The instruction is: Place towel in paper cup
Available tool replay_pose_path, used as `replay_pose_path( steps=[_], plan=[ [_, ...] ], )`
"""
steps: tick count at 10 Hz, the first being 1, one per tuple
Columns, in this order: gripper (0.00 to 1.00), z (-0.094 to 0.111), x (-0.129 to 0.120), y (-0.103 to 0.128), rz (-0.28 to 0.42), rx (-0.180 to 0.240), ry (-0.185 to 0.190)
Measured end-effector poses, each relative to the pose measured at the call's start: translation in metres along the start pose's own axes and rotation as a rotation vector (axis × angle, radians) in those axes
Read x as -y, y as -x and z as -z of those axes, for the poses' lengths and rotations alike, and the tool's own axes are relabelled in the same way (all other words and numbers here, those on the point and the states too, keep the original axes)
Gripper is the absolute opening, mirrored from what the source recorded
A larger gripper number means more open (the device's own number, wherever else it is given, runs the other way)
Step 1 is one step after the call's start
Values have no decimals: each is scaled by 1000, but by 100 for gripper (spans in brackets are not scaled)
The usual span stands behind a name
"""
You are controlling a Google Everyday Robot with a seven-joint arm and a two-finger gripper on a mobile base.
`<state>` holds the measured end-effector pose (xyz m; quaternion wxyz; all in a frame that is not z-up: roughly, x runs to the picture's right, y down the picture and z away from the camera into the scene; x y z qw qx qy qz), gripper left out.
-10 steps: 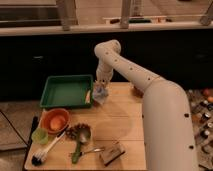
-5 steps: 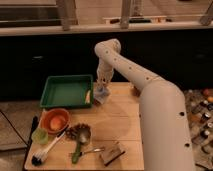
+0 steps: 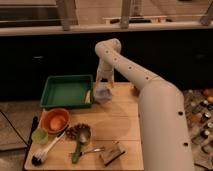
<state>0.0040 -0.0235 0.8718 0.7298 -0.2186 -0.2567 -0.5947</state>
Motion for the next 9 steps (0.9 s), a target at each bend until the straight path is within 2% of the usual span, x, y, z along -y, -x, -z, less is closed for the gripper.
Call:
replay_pose_path(
  steps=[9],
  plan=[
    [80,12,-6,6,-5,-32,-8]
  ],
)
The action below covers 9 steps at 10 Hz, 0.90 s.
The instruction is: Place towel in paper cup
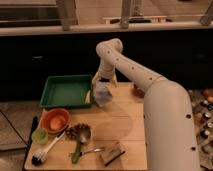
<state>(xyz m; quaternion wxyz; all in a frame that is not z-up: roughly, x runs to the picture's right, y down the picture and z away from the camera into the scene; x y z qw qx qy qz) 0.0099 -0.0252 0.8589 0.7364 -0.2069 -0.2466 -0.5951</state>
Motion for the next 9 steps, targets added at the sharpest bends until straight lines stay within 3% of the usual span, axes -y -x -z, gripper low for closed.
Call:
replay_pose_path(
  steps=[4,9],
  plan=[
    [80,8,-2,1,4,-24,-8],
    [80,8,-2,1,5,-23,-9]
  ],
)
